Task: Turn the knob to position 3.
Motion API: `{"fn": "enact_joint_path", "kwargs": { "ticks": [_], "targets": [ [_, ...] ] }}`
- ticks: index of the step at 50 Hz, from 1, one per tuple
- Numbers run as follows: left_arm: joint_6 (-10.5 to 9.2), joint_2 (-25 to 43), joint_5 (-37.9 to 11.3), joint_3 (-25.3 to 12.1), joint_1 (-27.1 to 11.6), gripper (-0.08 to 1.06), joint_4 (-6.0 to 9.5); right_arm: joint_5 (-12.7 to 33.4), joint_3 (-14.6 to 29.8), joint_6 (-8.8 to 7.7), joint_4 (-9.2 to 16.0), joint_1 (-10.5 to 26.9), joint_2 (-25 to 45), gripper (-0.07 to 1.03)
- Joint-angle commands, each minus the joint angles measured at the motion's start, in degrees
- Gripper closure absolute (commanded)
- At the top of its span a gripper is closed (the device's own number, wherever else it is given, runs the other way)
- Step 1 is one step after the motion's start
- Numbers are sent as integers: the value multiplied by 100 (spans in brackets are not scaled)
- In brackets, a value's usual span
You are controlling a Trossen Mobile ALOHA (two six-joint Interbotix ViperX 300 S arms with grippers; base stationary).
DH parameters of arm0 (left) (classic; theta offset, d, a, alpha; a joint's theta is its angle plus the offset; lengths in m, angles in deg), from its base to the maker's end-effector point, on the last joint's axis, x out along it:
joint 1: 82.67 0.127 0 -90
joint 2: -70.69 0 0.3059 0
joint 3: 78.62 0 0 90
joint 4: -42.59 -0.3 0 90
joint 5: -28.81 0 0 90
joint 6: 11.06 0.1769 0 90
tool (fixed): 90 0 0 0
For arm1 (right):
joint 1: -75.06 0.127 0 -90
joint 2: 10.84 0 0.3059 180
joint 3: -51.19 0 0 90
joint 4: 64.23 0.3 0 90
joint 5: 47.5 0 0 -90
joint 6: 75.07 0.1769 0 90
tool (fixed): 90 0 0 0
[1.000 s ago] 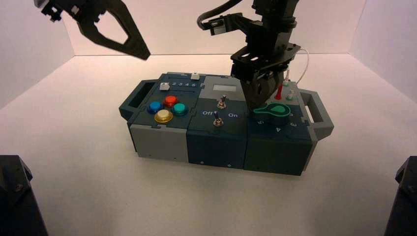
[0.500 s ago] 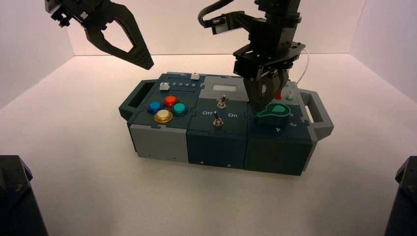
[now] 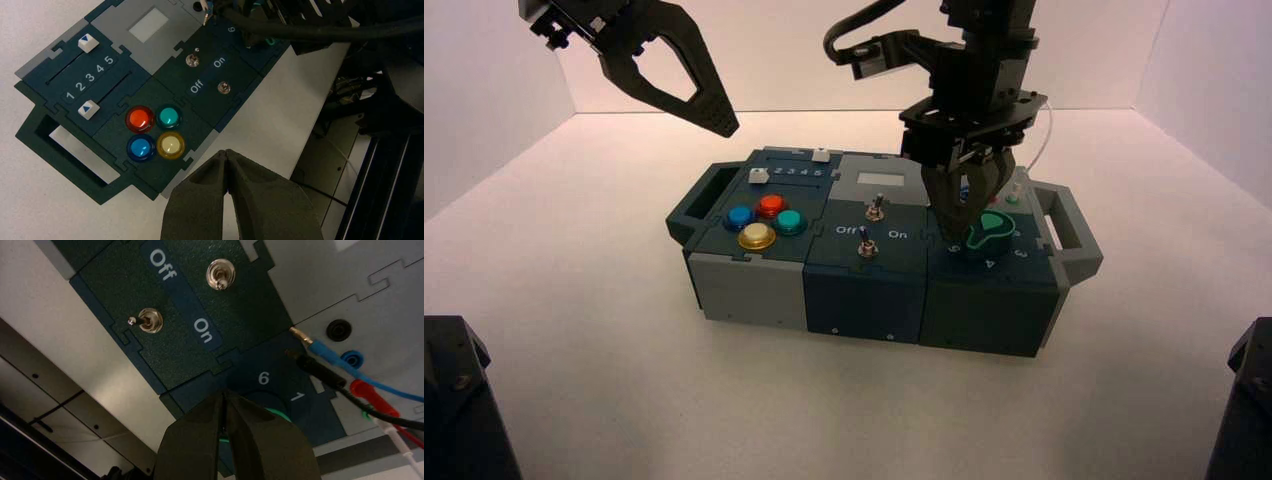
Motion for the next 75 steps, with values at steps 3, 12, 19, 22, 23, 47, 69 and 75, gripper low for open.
{"fn": "enact_joint_path", "kwargs": {
  "ticks": [3,12,19,22,23,47,69,75],
  "targets": [
    [18,-18,-26,-211,-18,101,18,53,-18,9,-18,-18,-141,99],
    [26,-18,-79,-220,-18,101,18,97,-62,18,-9,-18,-202,99],
    [26,-18,-88,-220,-18,101,26,141,-62,18,9,-18,-264,99],
    [26,-18,-114,-220,-18,101,18,149,-62,18,35,-18,-308,98],
    [26,-18,-132,-229,-9,101,26,167,-70,18,35,-18,-325,99],
    [44,-18,-571,-448,-18,101,26,299,-123,35,97,-18,-606,99],
    [-88,-26,105,-343,-483,101,940,352,-290,343,123,-18,-1037,99],
    [-308,62,527,-237,-932,101,940,352,-343,475,123,-18,-1125,99]
  ]
}}
